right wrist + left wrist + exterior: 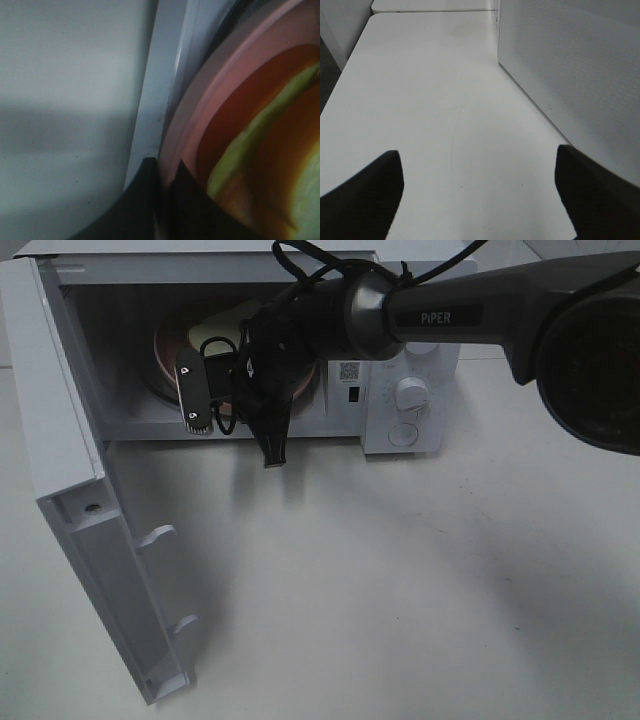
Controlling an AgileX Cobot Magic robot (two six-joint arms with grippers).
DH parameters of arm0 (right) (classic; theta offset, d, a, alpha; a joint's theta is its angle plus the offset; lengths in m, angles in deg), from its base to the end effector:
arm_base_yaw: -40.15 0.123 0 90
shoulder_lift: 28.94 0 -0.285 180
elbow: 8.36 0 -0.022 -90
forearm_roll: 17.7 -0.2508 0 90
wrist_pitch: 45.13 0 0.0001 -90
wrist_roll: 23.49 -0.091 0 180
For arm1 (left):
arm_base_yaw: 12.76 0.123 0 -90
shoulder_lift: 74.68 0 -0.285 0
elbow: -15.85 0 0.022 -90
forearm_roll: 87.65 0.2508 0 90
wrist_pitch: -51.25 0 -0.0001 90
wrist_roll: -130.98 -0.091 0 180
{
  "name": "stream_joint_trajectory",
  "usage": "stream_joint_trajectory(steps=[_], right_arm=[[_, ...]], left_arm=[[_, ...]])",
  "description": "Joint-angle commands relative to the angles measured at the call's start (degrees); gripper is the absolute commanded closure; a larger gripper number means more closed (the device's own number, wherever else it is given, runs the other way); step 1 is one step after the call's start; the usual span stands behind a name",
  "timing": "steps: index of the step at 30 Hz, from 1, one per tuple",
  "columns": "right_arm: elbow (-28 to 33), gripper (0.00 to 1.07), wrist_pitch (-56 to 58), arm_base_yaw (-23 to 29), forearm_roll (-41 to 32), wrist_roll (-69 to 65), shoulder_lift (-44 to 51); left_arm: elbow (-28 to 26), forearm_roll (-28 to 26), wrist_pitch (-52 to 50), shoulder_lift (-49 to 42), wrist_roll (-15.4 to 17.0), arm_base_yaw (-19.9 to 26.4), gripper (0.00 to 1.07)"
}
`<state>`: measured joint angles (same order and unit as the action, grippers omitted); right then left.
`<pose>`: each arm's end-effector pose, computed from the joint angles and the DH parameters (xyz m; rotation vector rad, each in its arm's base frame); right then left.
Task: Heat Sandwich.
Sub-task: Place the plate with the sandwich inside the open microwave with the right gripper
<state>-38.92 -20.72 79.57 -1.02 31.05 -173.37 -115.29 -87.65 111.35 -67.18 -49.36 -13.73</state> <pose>0.4172 0.3290 0.1409 -1.9447 1.4506 -0.3873 -0.0045 0.0001 0.2768 0.0232 2.0325 -0.0069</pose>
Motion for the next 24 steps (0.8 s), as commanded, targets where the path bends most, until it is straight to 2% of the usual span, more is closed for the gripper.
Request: stream_joint_trajectory(steps=[1, 3, 4, 6, 9, 10, 13, 19, 24], right_arm=[[-0.34, 1.02, -2.18, -0.06, 0.8, -2.06, 1.32], [-0.34, 0.96, -2.35, -0.06, 0.86, -2.23, 1.83], [-0.34, 0.89, -2.46, 0.0, 0.86, -2.23, 2.29], [-0.34, 0.86, -2.46, 0.0, 0.86, -2.23, 2.46], [-0.34, 0.68, -2.41, 0.0, 0.92, -2.35, 3.21], [-0.34, 0.68, -2.41, 0.0, 0.92, -2.35, 3.21], [-0.34, 0.56, -1.83, 0.06, 0.92, -3.04, 3.84], [0.4, 0.55, 1.49, 0.06, 0.86, -4.35, 4.7], [4.01, 0.55, 1.72, 0.63, 0.69, -4.3, 6.99]], left_arm=[[0.17, 0.0, -0.69, -1.2, 0.0, 0.0, 0.3], [0.17, 0.0, -0.69, -1.2, 0.0, 0.0, 0.3], [0.17, 0.0, -0.69, -1.2, 0.0, 0.0, 0.3], [0.17, 0.0, -0.69, -1.2, 0.0, 0.0, 0.3], [0.17, 0.0, -0.69, -1.2, 0.0, 0.0, 0.3], [0.17, 0.0, -0.69, -1.2, 0.0, 0.0, 0.3], [0.17, 0.0, -0.69, -1.2, 0.0, 0.0, 0.3], [0.17, 0.0, -0.69, -1.2, 0.0, 0.0, 0.3], [0.17, 0.0, -0.69, -1.2, 0.0, 0.0, 0.3]])
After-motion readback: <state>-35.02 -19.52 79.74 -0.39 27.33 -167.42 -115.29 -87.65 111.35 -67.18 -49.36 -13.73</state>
